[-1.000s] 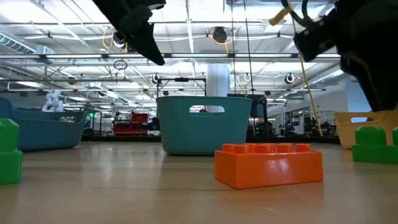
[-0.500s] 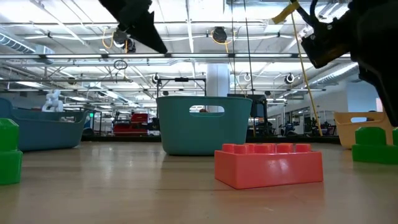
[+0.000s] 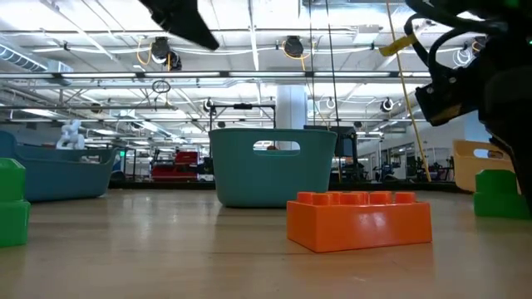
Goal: Sort & place blocks by color
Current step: Put the green game piece into the light blue bin
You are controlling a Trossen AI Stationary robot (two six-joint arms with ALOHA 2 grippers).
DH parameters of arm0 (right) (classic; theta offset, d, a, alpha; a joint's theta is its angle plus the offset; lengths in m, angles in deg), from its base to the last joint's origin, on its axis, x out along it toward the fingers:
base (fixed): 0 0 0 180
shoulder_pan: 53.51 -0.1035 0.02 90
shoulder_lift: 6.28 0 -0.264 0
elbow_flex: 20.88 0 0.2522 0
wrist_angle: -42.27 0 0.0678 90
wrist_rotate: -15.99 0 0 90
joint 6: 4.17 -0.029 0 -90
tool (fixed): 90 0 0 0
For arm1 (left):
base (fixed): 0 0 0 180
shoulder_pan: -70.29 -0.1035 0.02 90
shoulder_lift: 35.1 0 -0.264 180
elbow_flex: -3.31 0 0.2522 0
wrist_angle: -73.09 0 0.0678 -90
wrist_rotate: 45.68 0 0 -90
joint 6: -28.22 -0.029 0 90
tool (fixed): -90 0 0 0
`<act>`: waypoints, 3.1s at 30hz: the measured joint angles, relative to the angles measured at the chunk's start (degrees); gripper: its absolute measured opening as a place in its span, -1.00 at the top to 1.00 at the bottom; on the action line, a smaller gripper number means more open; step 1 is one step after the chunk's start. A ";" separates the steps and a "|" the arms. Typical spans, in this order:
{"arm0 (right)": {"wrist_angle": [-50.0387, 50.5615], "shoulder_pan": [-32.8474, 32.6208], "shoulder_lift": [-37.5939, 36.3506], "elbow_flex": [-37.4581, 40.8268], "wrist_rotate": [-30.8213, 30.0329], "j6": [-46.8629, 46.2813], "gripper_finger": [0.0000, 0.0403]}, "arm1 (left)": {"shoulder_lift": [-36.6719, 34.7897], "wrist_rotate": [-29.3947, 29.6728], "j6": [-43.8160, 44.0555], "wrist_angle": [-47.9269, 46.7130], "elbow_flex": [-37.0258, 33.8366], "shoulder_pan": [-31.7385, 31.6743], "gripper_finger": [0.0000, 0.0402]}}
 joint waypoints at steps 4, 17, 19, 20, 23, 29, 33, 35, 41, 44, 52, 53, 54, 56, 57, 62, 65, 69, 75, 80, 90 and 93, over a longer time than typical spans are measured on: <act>0.47 -0.39 0.05 0.66 -1.46 -0.01 0.11 | -0.76 0.04 -1.52 3.43 0.07 -0.09 0.38; 9.19 0.42 -0.27 -10.07 -8.45 16.87 0.38 | -0.90 0.04 -4.52 10.25 0.11 -0.09 0.38; 9.88 1.54 -0.43 -12.75 -11.73 21.44 0.38 | -0.90 0.02 -4.14 10.25 0.11 -0.09 0.38; 9.78 2.28 -0.61 -14.02 -14.32 24.23 0.38 | -0.90 0.02 -3.78 10.19 0.11 -0.06 0.38; 7.59 5.19 -0.67 -17.14 -22.42 34.19 0.38 | -0.90 0.03 -2.05 9.13 0.11 0.00 0.38; -7.51 13.61 -0.65 -17.87 -24.13 52.21 0.38 | -0.88 -0.04 2.50 4.85 0.11 0.37 0.38; -12.50 18.53 -0.63 -17.58 -20.72 55.69 0.38 | -0.86 -0.05 4.71 1.49 0.11 1.21 0.38; -14.93 20.23 -0.63 -16.70 -18.19 56.50 0.38 | -0.86 -0.05 6.25 -0.20 0.11 1.63 0.38; -23.77 22.91 -0.56 -13.01 -13.28 61.67 -0.18 | -0.86 -0.03 9.16 -3.99 0.11 2.94 0.38; -25.81 23.90 -0.56 -11.60 -14.61 62.29 -0.60 | -0.70 -0.04 10.58 -5.16 0.11 3.36 0.38; -27.34 26.49 -0.56 -11.45 -14.61 65.12 -0.89 | -0.57 -11.52 15.91 -7.99 0.07 3.97 0.38; -27.90 26.67 -0.56 -11.45 -14.62 65.20 -0.88 | -0.57 -15.29 16.88 -7.94 0.07 4.00 0.38; -28.62 26.84 -0.56 -11.45 -14.59 65.17 -0.88 | -0.59 -19.09 17.98 -7.91 0.07 4.17 0.38; -30.01 26.98 -0.56 -11.45 -14.63 65.36 -0.87 | -0.58 -24.17 19.81 -8.03 0.07 5.08 0.38; -30.43 27.10 -0.56 -11.45 -14.84 65.69 -0.87 | -0.15 -25.67 20.76 -8.24 0.07 5.81 0.38; -32.21 27.67 -0.58 -10.16 -22.82 65.09 -0.87 | 2.47 -30.46 27.54 -11.64 -0.04 9.59 0.38; -32.13 27.92 -0.58 -8.63 -23.61 63.96 -0.87 | 3.37 -32.36 33.35 -10.77 0.03 11.85 0.38; -33.18 28.09 -0.58 -6.44 -23.67 63.42 -0.87 | 5.15 -33.60 40.05 -8.82 1.08 14.58 0.38; -35.61 29.17 -0.58 -5.87 -26.89 65.86 -0.87 | 9.74 -33.12 48.18 -15.94 7.18 19.98 0.38; -38.73 29.07 -0.80 -5.87 -26.84 67.39 -0.87 | 17.61 -32.93 51.15 -28.24 14.69 22.74 0.38; -36.06 28.98 -10.57 -5.63 -26.99 70.06 -0.87 | 27.98 -34.60 52.34 -32.93 19.19 23.77 0.37; -36.03 29.03 -14.48 -4.26 -27.22 71.53 -0.87 | 28.88 -34.62 51.52 -27.17 19.23 24.44 0.29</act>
